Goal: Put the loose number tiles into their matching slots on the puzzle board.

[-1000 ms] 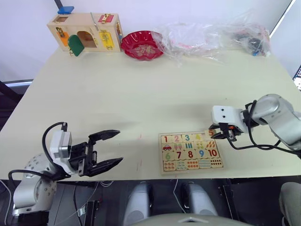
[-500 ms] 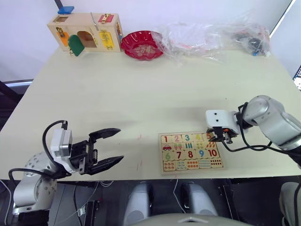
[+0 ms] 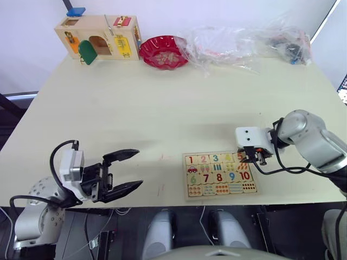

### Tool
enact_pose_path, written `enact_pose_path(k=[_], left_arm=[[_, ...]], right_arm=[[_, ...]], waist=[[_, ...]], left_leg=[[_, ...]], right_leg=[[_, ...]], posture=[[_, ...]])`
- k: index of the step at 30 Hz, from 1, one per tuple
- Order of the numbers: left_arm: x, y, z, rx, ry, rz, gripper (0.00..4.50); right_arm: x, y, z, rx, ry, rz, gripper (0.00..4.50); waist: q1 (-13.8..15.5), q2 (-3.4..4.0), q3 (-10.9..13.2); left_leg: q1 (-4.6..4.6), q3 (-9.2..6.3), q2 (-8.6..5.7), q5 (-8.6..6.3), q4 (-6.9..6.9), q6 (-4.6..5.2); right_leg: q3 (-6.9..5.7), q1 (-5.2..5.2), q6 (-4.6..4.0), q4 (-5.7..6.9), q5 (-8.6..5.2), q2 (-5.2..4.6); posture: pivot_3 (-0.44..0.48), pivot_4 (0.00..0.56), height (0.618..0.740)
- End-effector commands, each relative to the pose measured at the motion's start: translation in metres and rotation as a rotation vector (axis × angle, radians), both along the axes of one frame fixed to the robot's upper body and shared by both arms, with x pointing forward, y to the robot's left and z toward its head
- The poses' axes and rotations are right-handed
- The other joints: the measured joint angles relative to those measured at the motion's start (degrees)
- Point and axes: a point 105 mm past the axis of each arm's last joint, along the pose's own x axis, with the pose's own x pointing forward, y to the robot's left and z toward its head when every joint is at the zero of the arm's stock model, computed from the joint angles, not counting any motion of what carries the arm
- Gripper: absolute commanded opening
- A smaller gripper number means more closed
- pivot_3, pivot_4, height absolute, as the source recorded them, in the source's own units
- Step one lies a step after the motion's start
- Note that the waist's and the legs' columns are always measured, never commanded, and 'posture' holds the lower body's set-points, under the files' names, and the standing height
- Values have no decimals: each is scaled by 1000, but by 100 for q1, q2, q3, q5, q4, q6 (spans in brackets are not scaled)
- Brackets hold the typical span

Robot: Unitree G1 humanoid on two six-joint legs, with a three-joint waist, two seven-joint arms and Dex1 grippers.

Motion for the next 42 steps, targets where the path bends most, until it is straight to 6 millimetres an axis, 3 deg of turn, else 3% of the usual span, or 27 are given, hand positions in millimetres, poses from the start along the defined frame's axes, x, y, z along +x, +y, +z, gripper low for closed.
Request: enact_pose_path(k=[1,25,42], left_arm=[[-3,-4,9,-1,-28,-11,4500],[3,-22,24,-7,-31,-16,4500],[1,-22,23,-4,-29,-9,4500]], right_arm=[[3,1,9,-1,-28,3,913],[8,1,10,7,-44,-22,913],[9,4,9,-1,-35,-3,913]], waist=[[0,0,0],[0,0,0],[-1,0,0]], left_leg=[[1,0,0,0,1,0],[7,-1,-1,2,26,-2],[7,-1,-1,2,27,-3]], right_leg=[[0,0,0,1,0,0],[4,-1,-1,45,-1,1],[4,-1,-1,48,-1,3]], posture=[[0,150,740],[0,150,740],[0,150,740]])
